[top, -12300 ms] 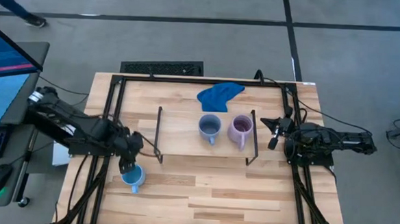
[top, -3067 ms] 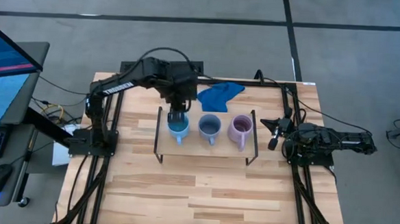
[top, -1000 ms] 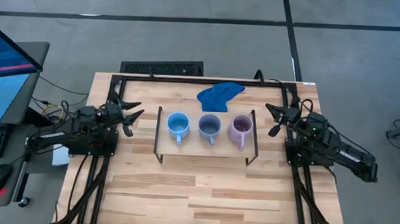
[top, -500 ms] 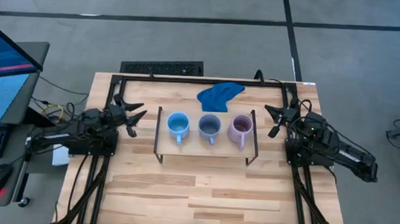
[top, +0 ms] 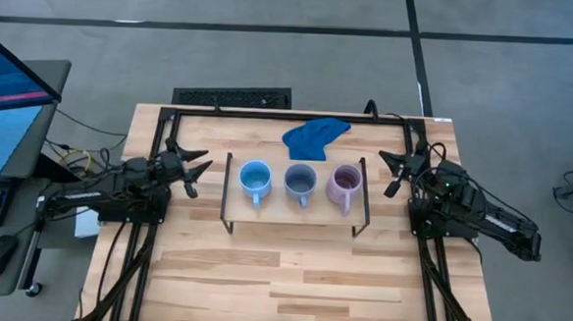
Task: Stack small to large cups/mugs on shelf
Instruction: Return to Home Position
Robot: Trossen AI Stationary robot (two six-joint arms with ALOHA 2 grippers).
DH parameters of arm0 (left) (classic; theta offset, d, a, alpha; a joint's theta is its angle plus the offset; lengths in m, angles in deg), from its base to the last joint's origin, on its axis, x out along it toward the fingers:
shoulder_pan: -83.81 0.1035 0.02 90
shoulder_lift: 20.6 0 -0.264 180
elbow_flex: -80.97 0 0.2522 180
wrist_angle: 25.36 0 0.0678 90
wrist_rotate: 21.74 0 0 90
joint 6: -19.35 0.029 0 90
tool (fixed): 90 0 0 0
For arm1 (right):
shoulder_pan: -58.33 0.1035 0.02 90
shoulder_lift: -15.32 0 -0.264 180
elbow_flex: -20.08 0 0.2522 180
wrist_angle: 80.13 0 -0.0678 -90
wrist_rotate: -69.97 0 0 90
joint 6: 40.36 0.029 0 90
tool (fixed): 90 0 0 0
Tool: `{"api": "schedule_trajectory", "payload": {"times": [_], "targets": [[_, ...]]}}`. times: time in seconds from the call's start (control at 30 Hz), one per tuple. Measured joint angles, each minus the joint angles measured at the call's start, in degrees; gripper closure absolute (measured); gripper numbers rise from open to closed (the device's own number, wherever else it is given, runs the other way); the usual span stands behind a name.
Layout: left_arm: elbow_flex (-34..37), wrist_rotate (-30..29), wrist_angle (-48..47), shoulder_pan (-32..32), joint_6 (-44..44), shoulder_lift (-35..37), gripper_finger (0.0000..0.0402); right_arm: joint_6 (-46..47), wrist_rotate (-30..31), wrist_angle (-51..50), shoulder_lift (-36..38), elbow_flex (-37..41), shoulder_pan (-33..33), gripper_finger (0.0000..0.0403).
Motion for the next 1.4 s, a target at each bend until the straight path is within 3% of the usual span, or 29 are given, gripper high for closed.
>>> {"api": "schedule_trajectory", "payload": {"times": [0.23,0.6,1.2,1.4], "targets": [[-0.02,6.46,-2.58,-0.01,-0.07,0.04,0.0256,0.0,-0.02,-0.61,0.0,0.0,0.0,0.039],[-0.17,5.47,-5.65,0.0,-2.6,0.02,0.0278,0.42,-0.2,-2.16,0.0,0.0,0.0,0.039],[-0.17,6.07,-5.94,0.0,-4.7,0.04,0.0278,-0.8,-0.12,0.74,0.0,0.45,0.0,0.039],[-0.17,6.17,-6.03,0.02,-5.15,0.04,0.0278,0.31,-0.1,11.61,0.06,7.23,0.0,0.039]]}}
